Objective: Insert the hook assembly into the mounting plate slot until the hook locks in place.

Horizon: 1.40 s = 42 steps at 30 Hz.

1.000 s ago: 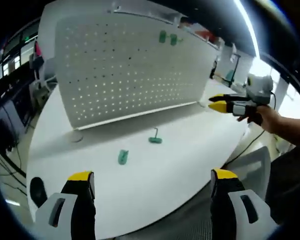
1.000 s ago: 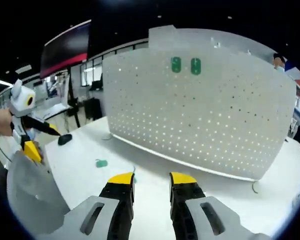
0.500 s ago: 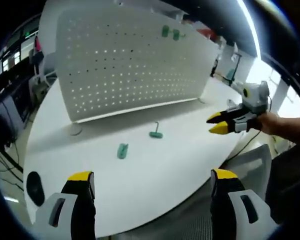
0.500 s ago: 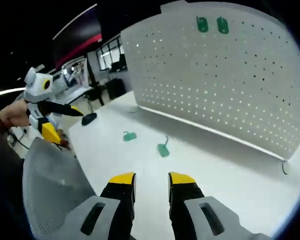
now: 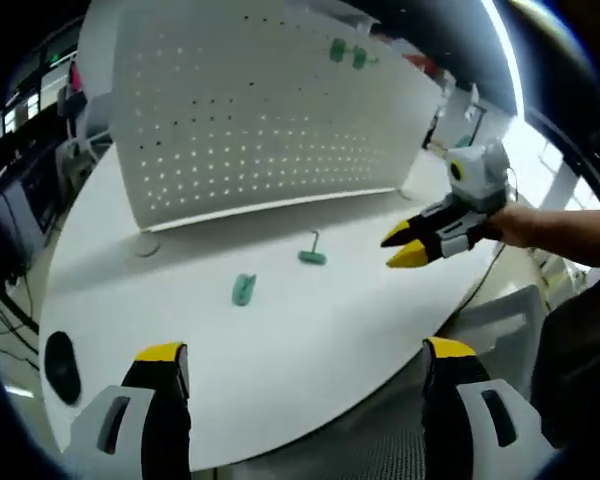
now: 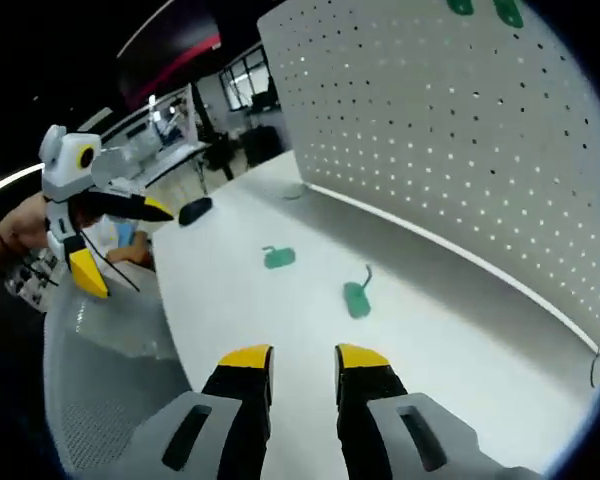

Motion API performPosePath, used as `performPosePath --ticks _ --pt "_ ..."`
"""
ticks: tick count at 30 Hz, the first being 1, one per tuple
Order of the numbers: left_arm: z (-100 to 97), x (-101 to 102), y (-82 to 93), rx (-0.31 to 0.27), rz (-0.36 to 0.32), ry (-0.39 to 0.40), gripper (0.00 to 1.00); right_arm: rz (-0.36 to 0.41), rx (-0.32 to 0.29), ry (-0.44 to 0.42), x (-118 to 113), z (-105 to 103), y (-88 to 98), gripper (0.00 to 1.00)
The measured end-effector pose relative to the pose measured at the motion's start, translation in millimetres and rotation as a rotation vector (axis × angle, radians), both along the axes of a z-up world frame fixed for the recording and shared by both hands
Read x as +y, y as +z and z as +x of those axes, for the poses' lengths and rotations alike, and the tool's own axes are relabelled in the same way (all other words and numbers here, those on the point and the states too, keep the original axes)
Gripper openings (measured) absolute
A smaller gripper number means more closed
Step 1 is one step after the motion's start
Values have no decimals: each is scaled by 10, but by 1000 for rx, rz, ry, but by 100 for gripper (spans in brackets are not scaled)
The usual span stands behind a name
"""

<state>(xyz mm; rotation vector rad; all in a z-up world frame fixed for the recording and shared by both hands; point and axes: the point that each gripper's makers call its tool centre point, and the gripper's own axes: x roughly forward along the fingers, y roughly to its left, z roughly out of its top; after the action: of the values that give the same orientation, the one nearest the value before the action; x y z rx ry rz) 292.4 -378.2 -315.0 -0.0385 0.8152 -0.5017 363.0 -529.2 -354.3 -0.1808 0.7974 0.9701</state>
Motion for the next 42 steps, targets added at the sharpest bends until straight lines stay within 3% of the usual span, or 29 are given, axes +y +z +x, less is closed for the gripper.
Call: performPosePath --ticks 4,25,34,42 --pt "14 28 -5 0 -3 13 100 -38 56 34 75 80 -155 19" --pt "85 176 -71 31 -1 32 100 -144 116 50 281 753 -550 19" --pt "90 213 -127 50 -3 38 99 -151 147 43 364 847 -670 18" --pt "102 174 -155 59 -8 26 99 -166 141 50 357 918 -677 10"
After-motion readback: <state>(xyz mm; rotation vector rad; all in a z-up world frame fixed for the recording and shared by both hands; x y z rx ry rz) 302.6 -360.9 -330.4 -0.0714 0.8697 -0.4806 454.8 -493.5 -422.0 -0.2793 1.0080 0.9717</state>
